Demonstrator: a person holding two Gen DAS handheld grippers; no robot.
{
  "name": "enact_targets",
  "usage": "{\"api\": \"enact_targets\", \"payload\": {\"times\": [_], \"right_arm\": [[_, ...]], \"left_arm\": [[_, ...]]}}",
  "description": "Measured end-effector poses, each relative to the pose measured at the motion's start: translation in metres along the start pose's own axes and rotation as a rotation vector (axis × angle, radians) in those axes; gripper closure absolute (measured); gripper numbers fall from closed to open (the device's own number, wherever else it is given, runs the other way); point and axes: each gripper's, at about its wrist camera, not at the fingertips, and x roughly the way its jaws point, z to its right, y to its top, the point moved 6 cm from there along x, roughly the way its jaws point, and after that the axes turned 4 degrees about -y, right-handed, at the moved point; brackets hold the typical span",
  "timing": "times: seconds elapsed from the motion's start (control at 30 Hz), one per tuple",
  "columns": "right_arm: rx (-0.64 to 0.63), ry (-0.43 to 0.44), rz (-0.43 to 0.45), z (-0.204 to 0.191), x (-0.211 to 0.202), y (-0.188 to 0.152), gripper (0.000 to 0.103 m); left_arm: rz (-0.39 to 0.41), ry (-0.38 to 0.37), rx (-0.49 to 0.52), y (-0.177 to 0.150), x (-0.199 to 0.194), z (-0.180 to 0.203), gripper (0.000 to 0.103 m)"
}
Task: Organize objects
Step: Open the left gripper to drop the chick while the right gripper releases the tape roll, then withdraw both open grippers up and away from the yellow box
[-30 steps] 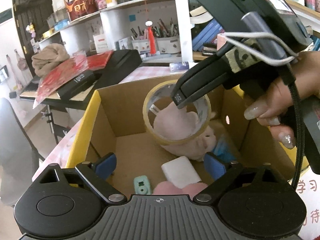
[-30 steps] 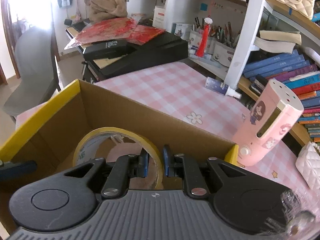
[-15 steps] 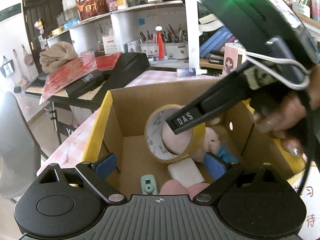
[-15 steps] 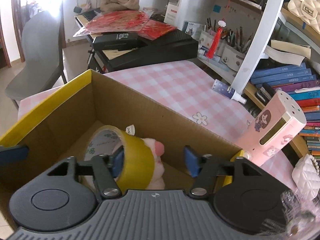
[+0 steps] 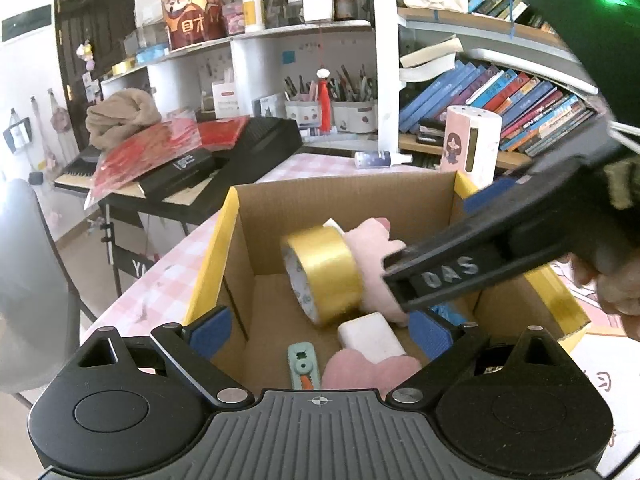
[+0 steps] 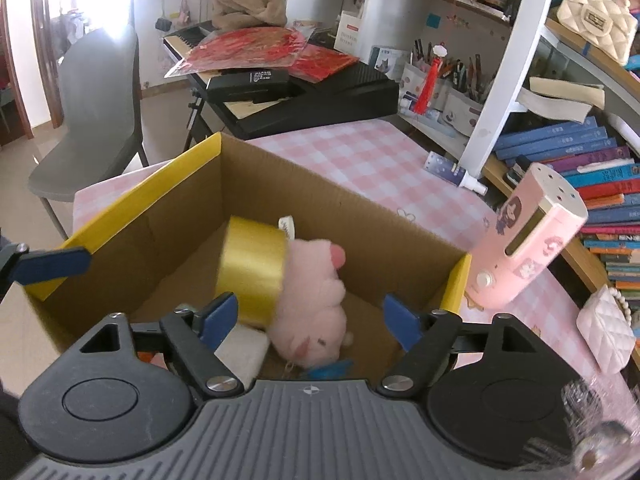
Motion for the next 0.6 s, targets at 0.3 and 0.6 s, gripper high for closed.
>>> {"api": "enact_targets", "payload": {"times": [0.3,0.6], "right_arm": [[0.082,-0.028,0.020,0.004,-0.031,-0.016,0.019],[0.160,-0.091,0.076,0.004,-0.064,-0.032,0.019]], "left_arm": [[0.024,-0.029,0.002,-0.004,-0.016,0.000,0.006],[0.051,-0.047,-0.004,-0.011,-0.043,-0.003,0.006]]}}
